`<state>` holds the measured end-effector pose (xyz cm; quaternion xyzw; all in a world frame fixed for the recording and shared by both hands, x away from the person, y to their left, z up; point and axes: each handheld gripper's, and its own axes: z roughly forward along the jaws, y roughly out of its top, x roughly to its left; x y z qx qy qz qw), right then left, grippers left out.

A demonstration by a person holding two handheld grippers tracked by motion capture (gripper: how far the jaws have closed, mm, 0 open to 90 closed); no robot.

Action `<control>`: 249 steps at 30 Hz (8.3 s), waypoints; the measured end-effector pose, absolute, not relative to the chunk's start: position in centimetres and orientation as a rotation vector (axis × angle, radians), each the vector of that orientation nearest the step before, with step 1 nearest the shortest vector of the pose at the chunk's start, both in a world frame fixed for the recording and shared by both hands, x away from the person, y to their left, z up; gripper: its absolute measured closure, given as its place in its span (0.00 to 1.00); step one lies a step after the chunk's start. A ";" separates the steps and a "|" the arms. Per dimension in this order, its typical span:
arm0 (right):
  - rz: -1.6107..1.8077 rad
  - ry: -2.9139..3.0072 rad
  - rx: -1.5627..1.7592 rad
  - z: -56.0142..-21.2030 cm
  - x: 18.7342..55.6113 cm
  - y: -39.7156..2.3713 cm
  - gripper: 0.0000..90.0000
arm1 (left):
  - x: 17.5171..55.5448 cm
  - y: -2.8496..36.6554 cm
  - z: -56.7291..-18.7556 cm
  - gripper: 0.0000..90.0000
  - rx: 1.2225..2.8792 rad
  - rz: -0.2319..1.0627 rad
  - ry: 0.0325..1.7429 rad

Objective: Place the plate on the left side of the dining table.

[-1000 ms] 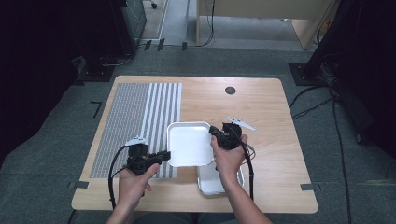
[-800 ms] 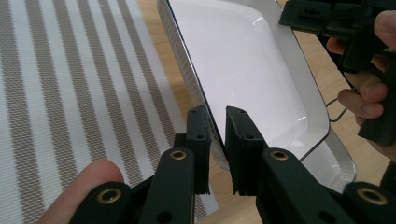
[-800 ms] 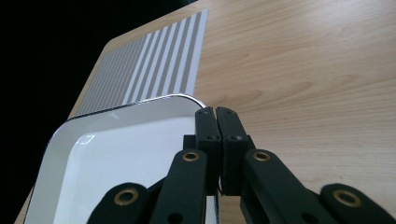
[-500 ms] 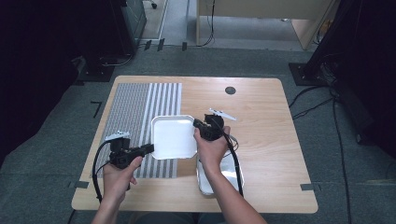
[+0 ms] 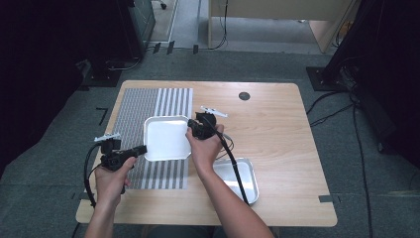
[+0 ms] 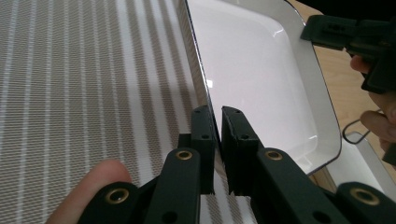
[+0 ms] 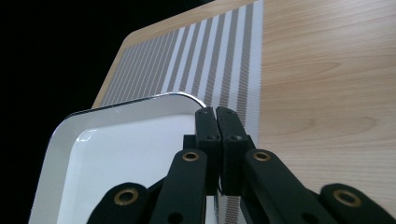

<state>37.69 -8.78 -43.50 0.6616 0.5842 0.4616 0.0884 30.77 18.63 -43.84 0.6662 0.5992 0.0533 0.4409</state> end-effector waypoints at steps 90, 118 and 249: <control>1.392 1.935 1.623 -46.4 43.5 -4.1 0.46 | 35.4 23.5 -47.3 0.42 1.570 0.399 1.546; 1.389 2.056 1.389 -44.1 37.9 -8.9 0.27 | 30.8 22.6 -46.6 0.27 1.568 0.372 1.440; 0.942 1.610 1.788 -51.2 18.8 -43.5 0.20 | 25.7 24.4 -50.1 0.01 1.785 0.609 1.503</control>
